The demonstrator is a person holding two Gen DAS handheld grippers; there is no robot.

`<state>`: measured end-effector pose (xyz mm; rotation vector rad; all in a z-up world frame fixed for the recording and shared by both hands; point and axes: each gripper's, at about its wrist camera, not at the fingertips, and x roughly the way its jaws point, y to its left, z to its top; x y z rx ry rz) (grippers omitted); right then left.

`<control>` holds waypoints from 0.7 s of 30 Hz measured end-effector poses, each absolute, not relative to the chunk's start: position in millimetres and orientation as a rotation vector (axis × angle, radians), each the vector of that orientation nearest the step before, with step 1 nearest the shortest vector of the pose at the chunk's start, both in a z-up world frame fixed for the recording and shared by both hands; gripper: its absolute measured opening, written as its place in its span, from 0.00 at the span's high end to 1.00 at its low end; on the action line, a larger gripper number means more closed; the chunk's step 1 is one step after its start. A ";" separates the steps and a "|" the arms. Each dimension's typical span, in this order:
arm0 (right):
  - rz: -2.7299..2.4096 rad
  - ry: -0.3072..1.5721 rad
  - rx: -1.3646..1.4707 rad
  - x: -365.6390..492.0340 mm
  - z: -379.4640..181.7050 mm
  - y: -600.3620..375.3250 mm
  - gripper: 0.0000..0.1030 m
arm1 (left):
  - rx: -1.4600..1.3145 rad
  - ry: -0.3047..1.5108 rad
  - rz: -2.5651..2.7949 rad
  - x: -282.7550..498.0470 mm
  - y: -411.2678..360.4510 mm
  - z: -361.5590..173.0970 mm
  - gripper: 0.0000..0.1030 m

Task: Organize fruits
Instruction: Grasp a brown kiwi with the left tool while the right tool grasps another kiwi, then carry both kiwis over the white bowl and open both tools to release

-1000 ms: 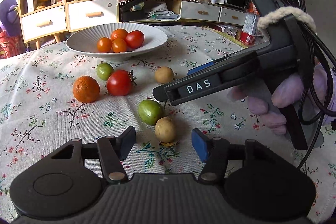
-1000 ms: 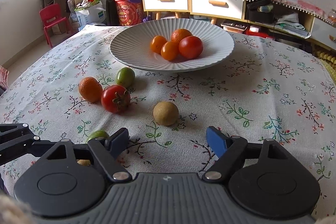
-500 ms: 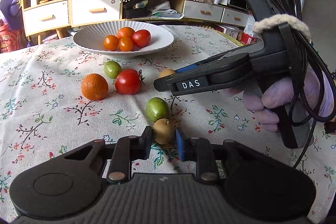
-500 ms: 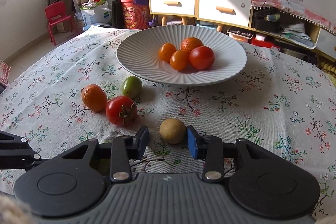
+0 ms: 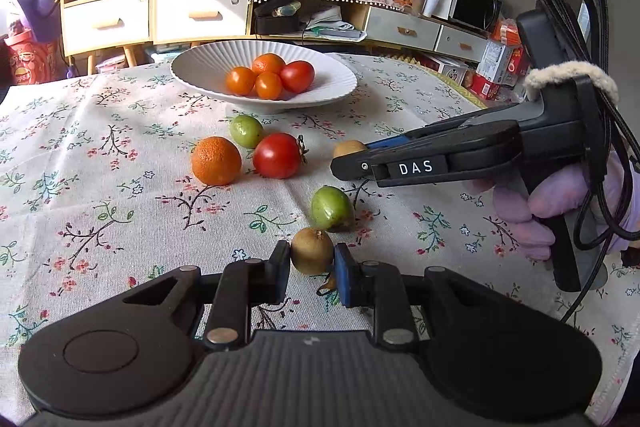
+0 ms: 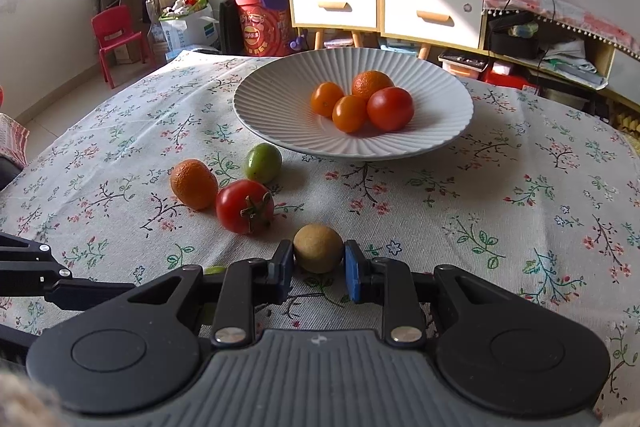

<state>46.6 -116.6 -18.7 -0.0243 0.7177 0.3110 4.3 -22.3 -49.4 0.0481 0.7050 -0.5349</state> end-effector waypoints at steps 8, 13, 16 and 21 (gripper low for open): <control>0.337 0.724 -0.003 41.3 -14.0 -115.3 0.77 | 0.033 0.691 -0.501 8.7 -9.2 -44.8 0.85; 0.350 0.713 0.004 38.1 -8.4 -114.4 0.77 | 0.020 0.682 -0.474 16.2 -5.6 -39.9 0.85; 0.350 0.699 0.014 38.2 -3.5 -114.7 0.77 | 0.022 0.668 -0.457 22.9 -4.3 -35.6 0.85; 0.346 0.672 0.026 41.6 4.1 -116.6 0.77 | 0.005 0.665 -0.430 34.3 -4.0 -30.3 0.85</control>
